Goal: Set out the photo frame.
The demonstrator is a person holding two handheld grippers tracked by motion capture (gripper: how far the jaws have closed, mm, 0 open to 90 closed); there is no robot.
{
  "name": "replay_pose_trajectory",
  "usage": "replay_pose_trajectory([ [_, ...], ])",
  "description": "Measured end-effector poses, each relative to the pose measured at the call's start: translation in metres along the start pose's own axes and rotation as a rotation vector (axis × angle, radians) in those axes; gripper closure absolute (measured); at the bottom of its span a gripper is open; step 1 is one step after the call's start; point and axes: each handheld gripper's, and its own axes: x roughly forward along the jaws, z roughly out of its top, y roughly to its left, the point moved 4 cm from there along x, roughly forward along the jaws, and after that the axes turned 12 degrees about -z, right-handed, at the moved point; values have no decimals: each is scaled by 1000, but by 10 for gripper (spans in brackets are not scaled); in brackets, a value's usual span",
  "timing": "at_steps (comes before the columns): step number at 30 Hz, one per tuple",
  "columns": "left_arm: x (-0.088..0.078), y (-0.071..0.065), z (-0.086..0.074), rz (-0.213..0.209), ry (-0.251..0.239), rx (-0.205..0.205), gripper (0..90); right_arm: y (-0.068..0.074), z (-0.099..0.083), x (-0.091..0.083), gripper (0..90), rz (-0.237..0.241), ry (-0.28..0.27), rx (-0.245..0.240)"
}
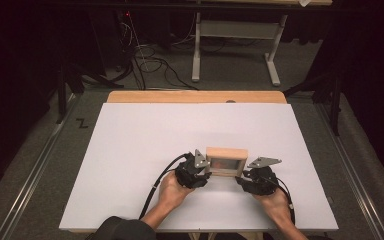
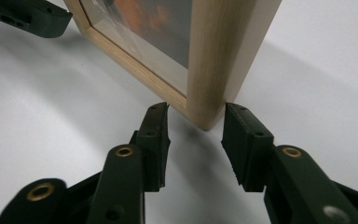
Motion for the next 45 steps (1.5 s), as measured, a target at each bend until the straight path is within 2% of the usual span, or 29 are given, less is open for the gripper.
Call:
replay_pose_trajectory([
  [5, 0, -1, -1, -5, -4, 0, 584, 2, 0, -2, 527, 18, -5, 3],
  [11, 1, 0, -1, -7, -8, -2, 557, 0, 4, -6, 500, 22, -37, -11],
  [17, 1, 2, 0, 3, -17, -17, 539, -5, 6, -7, 473, 26, -50, -2],
  [24, 3, 4, 2, 7, -21, -41, 591, -9, 14, -1, 428, 41, -80, -20],
  [26, 3, 6, 2, 0, -24, -54, 614, -6, 14, 0, 428, 53, -78, -32],
  [29, 4, 6, 2, -3, -19, -55, 621, -2, 14, 0, 458, 33, -88, -62],
  [32, 4, 8, 2, -7, -18, -59, 639, 1, 13, -4, 488, 50, -93, -74],
  [38, 3, 15, 1, -25, -22, -91, 662, 16, 9, -11, 516, 84, -95, -122],
  [45, 5, 21, 0, -56, -31, -121, 681, 27, 6, -15, 464, 141, -79, -133],
])
